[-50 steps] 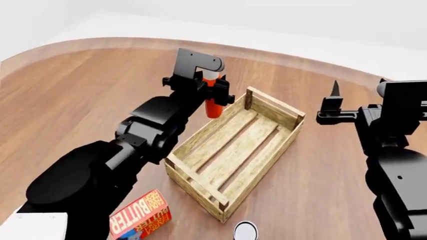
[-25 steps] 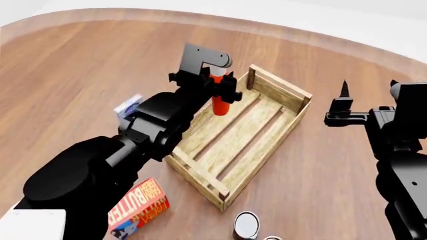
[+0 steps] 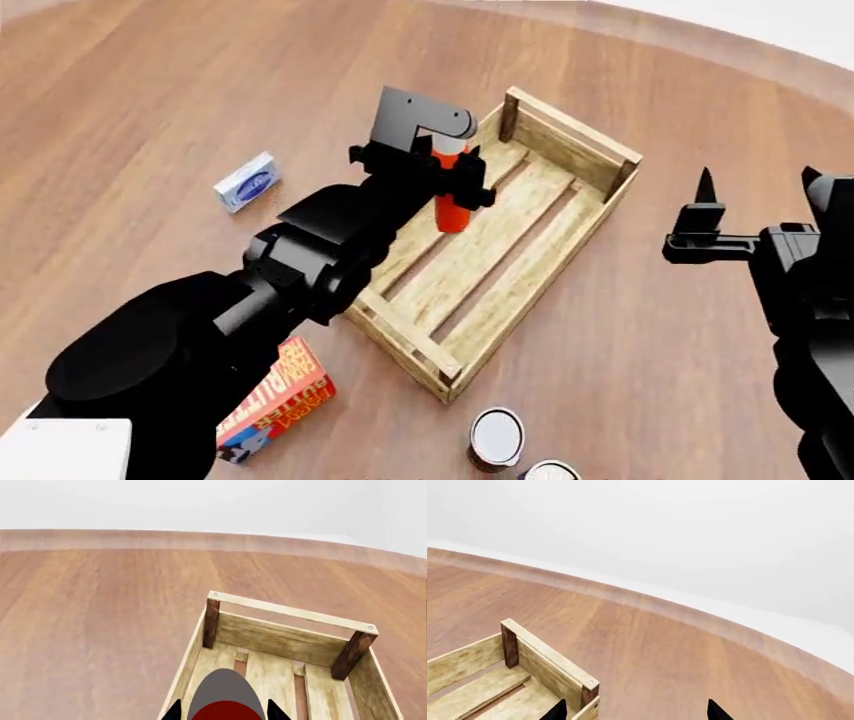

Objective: Pick up the ketchup, and put it in the wooden tray.

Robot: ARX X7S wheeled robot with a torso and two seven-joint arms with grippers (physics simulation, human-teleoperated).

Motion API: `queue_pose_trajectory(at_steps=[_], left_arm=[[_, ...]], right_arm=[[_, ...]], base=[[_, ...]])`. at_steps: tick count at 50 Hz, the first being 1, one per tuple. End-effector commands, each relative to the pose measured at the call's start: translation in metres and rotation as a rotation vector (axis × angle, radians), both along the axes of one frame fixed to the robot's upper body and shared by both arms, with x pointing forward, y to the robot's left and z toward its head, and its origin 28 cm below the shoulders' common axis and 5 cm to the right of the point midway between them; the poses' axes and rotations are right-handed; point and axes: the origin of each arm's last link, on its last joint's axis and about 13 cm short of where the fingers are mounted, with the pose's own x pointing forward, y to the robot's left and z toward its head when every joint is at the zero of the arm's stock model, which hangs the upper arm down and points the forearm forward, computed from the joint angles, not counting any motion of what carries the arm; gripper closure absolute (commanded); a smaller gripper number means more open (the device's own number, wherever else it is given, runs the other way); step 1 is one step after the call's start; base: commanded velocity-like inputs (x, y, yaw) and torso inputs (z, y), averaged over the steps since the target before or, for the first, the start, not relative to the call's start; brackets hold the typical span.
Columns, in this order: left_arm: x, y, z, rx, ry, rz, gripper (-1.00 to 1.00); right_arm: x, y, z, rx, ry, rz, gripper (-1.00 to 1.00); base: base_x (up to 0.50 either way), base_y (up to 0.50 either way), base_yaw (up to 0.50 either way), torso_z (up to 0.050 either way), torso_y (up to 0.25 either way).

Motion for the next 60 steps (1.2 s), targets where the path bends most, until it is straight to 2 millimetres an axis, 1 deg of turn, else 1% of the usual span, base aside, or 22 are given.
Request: queue_pose_trajectory(at_steps=[1,14,24,45,60], left_arm=[[-0.001,-0.004,0.002,-0.006,-0.003,-0.016,1.0],[-0.003,-0.005,-0.005,0.015,0.006,-0.021,1.0],[-0.006,-0.006,-0.014,0.023,0.025,-0.019,1.0],[-0.009,-0.006,-0.025,0.022,0.039,-0.017,1.0],[-0.009,-0.006,-0.028,0.033,0.043,-0.015,1.0]], right_arm=[[-0.009,0.001,0.001,0.004,-0.001,-0.002,-1.0],[-0.014,0.0,-0.002,0.01,-0.003,-0.006,-1.0],[-0.015,-0.001,-0.009,0.011,0.0,-0.014,-1.0],[-0.007,-0.006,-0.025,0.01,0.009,-0.024,-1.0],[-0.006,-0.006,-0.034,0.014,0.011,-0.025,-1.0]], base=[[0.0,0.0,0.0,0.0,-0.086],[0.0,0.0,0.0,0.0,-0.002],[0.0,0.0,0.0,0.0,0.0],[0.0,0.0,0.0,0.0,0.0],[0.0,0.0,0.0,0.0,0.0]])
